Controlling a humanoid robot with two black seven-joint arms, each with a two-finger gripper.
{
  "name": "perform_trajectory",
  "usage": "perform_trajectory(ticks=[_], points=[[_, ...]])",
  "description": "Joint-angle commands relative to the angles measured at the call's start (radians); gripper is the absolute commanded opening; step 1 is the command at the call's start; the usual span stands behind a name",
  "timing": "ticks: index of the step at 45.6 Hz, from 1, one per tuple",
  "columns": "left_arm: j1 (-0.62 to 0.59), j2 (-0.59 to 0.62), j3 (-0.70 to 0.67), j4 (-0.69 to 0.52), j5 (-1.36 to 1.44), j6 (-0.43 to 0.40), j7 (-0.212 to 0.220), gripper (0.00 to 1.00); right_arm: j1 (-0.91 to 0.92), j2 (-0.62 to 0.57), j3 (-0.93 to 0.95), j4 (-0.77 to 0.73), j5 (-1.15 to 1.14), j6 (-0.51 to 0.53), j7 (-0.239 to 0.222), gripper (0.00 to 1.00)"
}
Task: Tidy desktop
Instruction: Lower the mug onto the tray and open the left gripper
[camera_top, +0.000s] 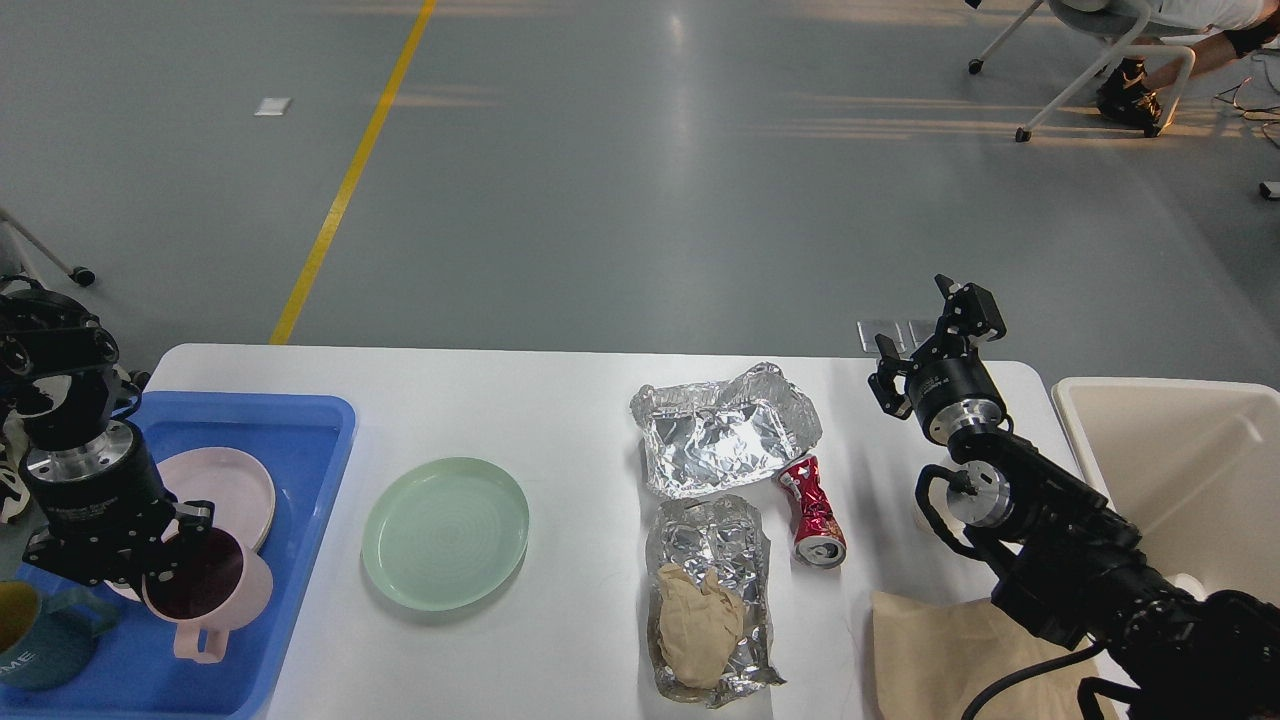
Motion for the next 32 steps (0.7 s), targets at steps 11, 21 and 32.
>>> perform_trajectory(ticks=[11,21,32], points=[[0.132,-0.005,-0.009,0.123,-0.002,0.0,-0.006,0.0,0.0,0.0,0.0,0.0,0.0,0.0,0.0,1.0],[0.167,-0.013,-0.022,0.17,-0.003,0.0,-0.007,0.0,0.0,0.0,0.0,0.0,0.0,0.0,0.0,1.0],[0.192,-0.014,-0.042,0.17,-0.003,0.0,-0.007,0.0,0.0,-0.001,0.0,0.0,0.0,0.0,0.0,1.0]])
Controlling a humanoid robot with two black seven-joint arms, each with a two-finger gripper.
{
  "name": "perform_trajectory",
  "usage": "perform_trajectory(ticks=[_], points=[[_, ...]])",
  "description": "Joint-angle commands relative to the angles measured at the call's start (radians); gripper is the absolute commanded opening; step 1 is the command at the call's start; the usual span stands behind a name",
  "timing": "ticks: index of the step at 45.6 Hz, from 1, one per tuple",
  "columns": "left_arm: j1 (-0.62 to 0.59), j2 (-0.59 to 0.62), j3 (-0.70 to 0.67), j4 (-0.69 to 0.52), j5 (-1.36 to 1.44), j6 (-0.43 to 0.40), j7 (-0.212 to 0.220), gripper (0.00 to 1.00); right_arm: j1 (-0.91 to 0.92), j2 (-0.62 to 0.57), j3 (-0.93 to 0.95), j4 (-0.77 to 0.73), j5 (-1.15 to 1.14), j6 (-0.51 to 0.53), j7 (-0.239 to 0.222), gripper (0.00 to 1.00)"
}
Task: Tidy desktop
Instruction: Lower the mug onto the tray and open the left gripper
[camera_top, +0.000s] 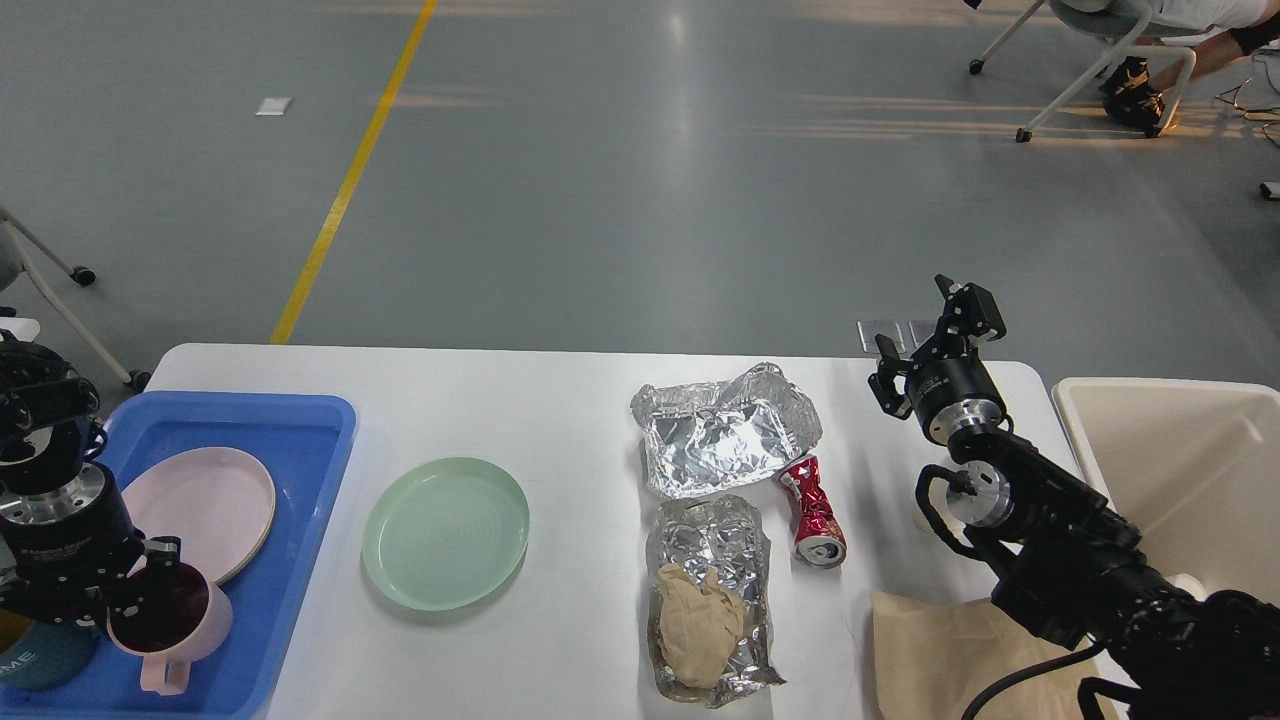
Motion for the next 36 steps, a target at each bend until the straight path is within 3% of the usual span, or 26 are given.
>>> perform_trajectory(ticks=[1,14,19,23,36], points=[[0.012,0.0,-0.015,0.0,0.0,0.0,0.0,0.0,0.0,-0.001,0.0,0.0,0.0,0.0,0.0,1.0],[0.028,0.0,-0.016,0.0,0.0,0.0,0.0,0.0,0.0,0.001,0.0,0.0,0.0,0.0,0.0,1.0],[0.034,0.0,-0.016,0.0,-0.003,0.0,-0.002,0.07,0.0,0.001,0.0,0.0,0.0,0.0,0.0,1.0],[0.045,0.0,-0.026,0.0,-0.008,0.0,-0.002,0.16,0.0,0.001,0.0,0.0,0.0,0.0,0.0,1.0],[0.061,-0.002,-0.047,0.008,-0.014,0.0,-0.003,0.59,0.0,0.001,0.0,0.0,0.0,0.0,0.0,1.0]])
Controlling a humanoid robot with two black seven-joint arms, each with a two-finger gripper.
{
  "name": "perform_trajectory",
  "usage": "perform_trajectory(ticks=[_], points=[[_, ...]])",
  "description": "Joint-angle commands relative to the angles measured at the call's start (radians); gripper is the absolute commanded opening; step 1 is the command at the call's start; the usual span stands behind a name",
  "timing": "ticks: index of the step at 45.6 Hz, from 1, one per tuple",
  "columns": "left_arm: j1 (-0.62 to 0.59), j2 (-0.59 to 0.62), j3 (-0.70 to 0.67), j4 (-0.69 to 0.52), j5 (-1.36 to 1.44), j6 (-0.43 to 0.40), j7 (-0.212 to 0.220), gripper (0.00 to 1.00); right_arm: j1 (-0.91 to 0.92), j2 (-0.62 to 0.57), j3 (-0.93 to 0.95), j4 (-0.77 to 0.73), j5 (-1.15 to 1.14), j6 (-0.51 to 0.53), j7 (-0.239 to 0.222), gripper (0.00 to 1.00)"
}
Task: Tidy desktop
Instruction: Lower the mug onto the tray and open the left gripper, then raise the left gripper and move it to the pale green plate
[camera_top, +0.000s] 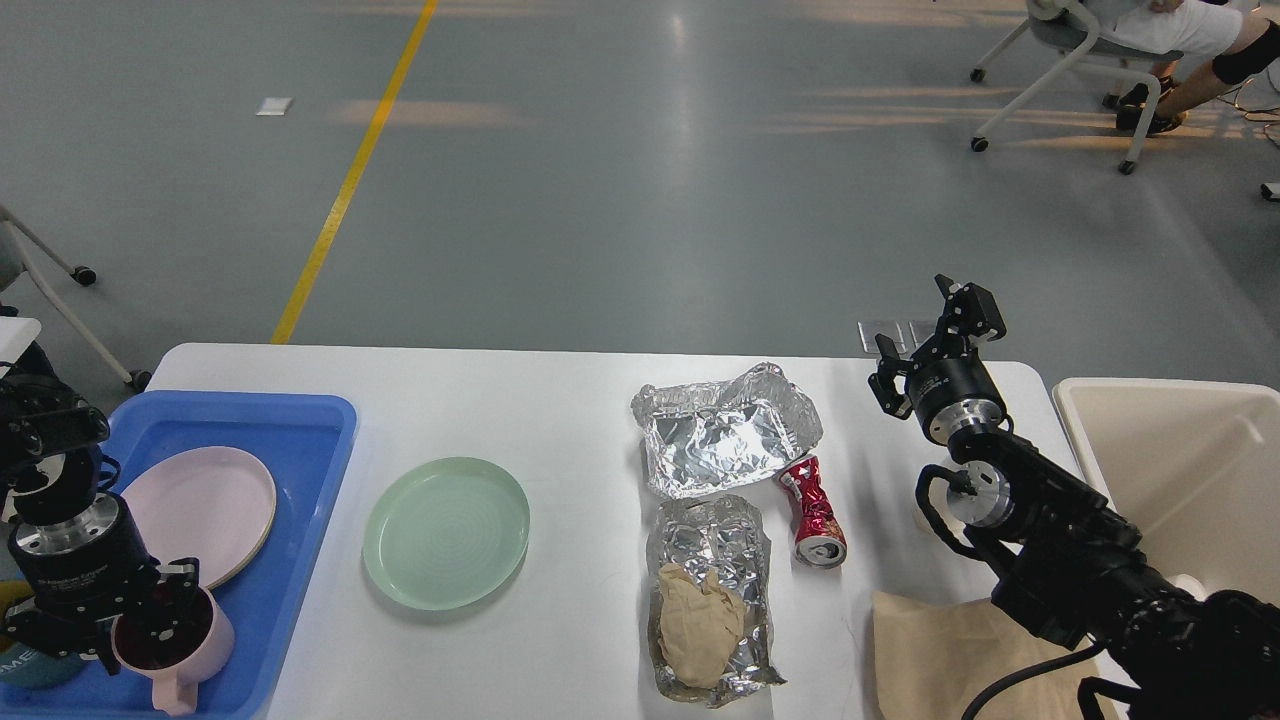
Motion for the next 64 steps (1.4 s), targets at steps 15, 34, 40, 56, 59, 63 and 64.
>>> perform_trajectory(ticks=[15,34,40,56,59,63,64], points=[[-0.016,-0.002,0.02,0.003,-0.002,0.0,-0.002,0.91,0.0,0.001,0.0,0.0,0.0,0.0,0.0,1.0],[-0.244,-0.111,0.253,-0.011,-0.035,0.0,-0.075,0.93,0.0,0.001,0.0,0.0,0.0,0.0,0.0,1.0],[-0.295,-0.172,0.279,-0.017,-0.033,0.0,-0.127,0.93,0.0,0.001,0.0,0.0,0.0,0.0,0.0,1.0],[-0.43,-0.286,0.331,-0.132,-0.035,0.176,-0.184,0.93,0.0,-0.001,0.0,0.0,0.0,0.0,0.0,1.0],[-0.454,-0.298,0.345,-0.15,-0.033,0.184,-0.184,0.94,0.0,0.001,0.0,0.0,0.0,0.0,0.0,1.0],[-0.465,-0.315,0.362,-0.166,-0.035,0.185,-0.183,0.94,0.0,0.001,0.0,0.0,0.0,0.0,0.0,1.0],[-0.459,-0.323,0.36,-0.163,-0.035,0.188,-0.184,0.94,0.0,0.001,0.0,0.0,0.002,0.0,0.0,1.0]])
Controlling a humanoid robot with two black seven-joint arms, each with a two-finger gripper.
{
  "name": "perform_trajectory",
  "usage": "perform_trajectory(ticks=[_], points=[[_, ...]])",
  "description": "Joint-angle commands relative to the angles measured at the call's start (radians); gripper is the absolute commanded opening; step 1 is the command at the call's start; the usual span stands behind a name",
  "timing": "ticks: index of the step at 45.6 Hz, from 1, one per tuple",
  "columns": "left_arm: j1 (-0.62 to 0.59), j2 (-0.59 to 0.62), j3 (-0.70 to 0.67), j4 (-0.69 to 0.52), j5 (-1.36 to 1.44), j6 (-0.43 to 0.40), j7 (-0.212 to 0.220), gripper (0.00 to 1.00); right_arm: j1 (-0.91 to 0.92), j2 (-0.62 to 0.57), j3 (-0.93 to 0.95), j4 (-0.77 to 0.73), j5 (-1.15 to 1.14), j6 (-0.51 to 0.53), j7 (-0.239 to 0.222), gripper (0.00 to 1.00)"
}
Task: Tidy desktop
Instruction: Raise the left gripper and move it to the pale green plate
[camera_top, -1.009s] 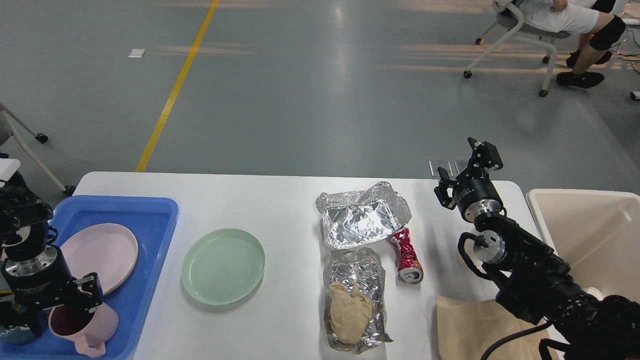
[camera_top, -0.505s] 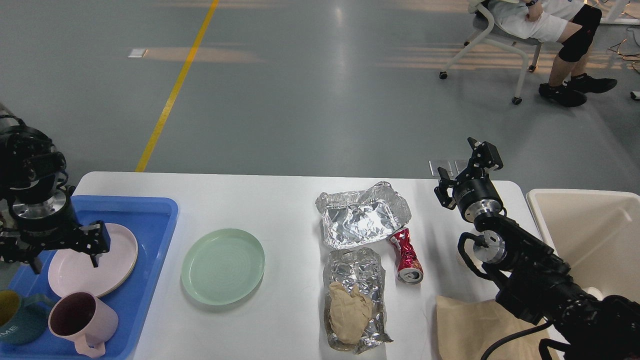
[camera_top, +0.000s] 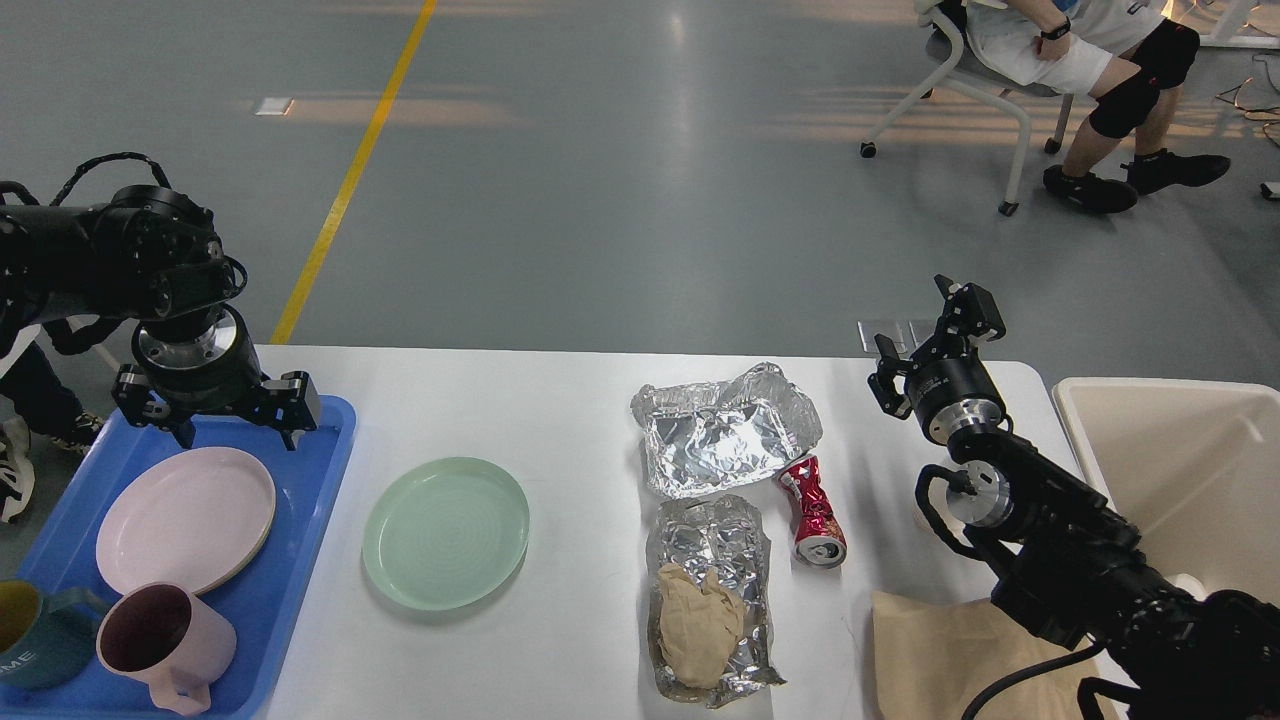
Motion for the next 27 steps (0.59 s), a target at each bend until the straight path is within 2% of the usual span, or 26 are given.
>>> perform_trajectory(ticks=[1,4,13,27], points=[[-0.005,-0.032,0.012,-0.012,0.0,0.014,0.0,0.94,0.002,0.0,0.0,0.0,0.0,0.0,0.0,1.0],[0.024,-0.041,0.003,0.001,-0.002,0.028,0.0,0.94,0.0,0.0,0.0,0.0,0.0,0.0,0.0,1.0],[0.17,-0.052,-0.104,0.078,0.001,0.154,0.02,0.94,0.0,0.0,0.0,0.0,0.0,0.0,0.0,1.0],[0.325,-0.121,-0.222,0.239,0.001,0.162,0.023,0.94,0.0,0.0,0.0,0.0,0.0,0.0,0.0,1.0]])
